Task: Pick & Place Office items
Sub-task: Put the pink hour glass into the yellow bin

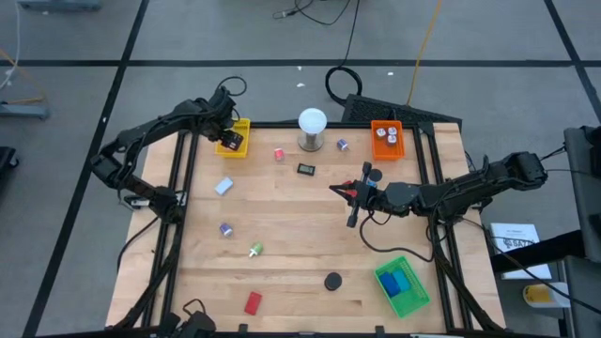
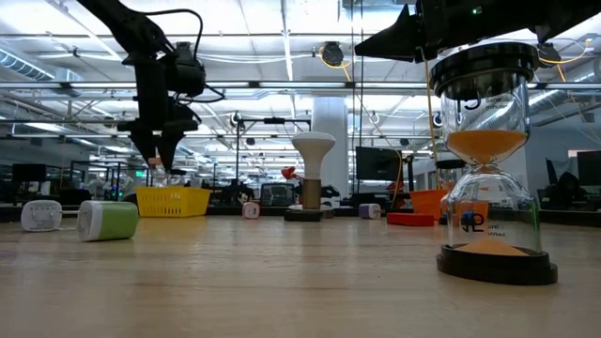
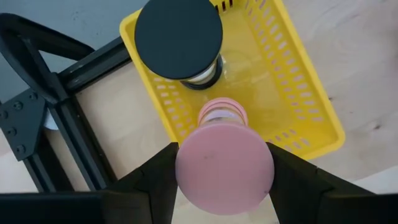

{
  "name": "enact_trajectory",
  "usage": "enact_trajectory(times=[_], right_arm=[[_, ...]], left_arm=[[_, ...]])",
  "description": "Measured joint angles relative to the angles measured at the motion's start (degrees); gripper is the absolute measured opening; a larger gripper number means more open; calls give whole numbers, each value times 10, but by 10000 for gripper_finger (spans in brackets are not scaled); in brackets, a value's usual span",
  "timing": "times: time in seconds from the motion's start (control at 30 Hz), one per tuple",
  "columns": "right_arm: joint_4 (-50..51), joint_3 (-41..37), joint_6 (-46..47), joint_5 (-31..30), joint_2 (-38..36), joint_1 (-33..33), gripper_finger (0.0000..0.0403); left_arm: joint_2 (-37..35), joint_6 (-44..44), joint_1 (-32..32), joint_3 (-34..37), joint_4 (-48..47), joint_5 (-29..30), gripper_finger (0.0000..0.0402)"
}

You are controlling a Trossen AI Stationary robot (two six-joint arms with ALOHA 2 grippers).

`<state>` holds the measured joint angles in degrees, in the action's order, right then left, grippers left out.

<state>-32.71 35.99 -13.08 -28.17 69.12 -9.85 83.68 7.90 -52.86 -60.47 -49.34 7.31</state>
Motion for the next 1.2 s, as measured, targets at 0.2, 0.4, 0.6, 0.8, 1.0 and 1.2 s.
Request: enact_trajectory(times=[0.2,0.4,0.6,0.8,1.0,1.2], right_arm=[[0,0,0,0,0,0,4],[0,0,0,0,0,0,4],[0,0,0,0,0,0,4],[0,0,0,0,0,0,4],[0,0,0,0,0,0,4],[0,0,0,0,0,0,4]], left_arm=[[11,4,1,0,4,-4,204],[39,1,1,0,23,-4,204],[41,1,1,-1,22,-4,205],[43,3,1,1,18,2,245],[42,1,1,1,16,10,254],[41,-2,1,0,14,24,234]])
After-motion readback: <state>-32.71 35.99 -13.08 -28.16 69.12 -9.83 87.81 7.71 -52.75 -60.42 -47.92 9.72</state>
